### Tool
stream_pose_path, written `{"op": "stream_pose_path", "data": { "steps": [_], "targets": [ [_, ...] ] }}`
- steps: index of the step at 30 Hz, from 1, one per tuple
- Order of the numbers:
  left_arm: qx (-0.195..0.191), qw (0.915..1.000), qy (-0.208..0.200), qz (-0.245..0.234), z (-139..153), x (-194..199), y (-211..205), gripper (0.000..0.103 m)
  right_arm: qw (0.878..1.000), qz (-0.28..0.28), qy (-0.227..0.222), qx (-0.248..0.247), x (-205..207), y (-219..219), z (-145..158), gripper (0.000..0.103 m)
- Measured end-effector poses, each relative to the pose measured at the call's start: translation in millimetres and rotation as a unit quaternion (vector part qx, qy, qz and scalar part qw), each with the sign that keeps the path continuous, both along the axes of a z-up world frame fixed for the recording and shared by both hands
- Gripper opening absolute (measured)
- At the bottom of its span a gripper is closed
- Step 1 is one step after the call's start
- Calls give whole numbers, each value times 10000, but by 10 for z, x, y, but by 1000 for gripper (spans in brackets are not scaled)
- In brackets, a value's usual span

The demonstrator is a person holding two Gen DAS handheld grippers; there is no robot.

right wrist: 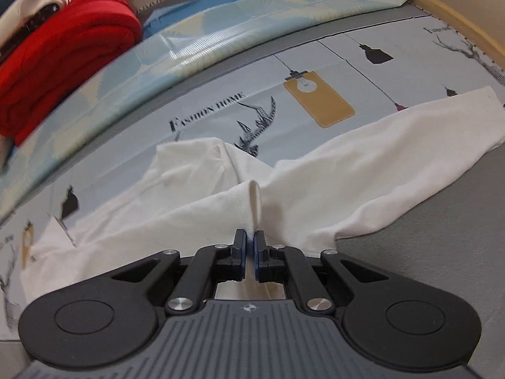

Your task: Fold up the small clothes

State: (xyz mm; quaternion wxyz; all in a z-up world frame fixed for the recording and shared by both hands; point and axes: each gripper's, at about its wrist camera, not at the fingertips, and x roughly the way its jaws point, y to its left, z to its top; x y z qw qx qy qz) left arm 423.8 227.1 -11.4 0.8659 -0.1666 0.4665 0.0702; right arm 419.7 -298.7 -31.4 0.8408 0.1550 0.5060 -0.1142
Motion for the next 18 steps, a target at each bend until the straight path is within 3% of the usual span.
{"op": "stream_pose_path", "data": {
  "steps": [6,9,15,18],
  "targets": [
    [-606,9981,100,37,-315,215,84,28,9993,-337,-92,151,-66,-81,-8,11],
    [-844,9964,105,59,-497,387,123,41,9989,-337,-265,183,-71,-56,82,16],
    [-1182,9925,286,154,-828,640,129,44,9980,-201,-473,361,-17,11,165,21],
    [-1105,9929,404,154,-960,727,83,44,9979,-168,-457,432,19,29,153,21]
  ]
}}
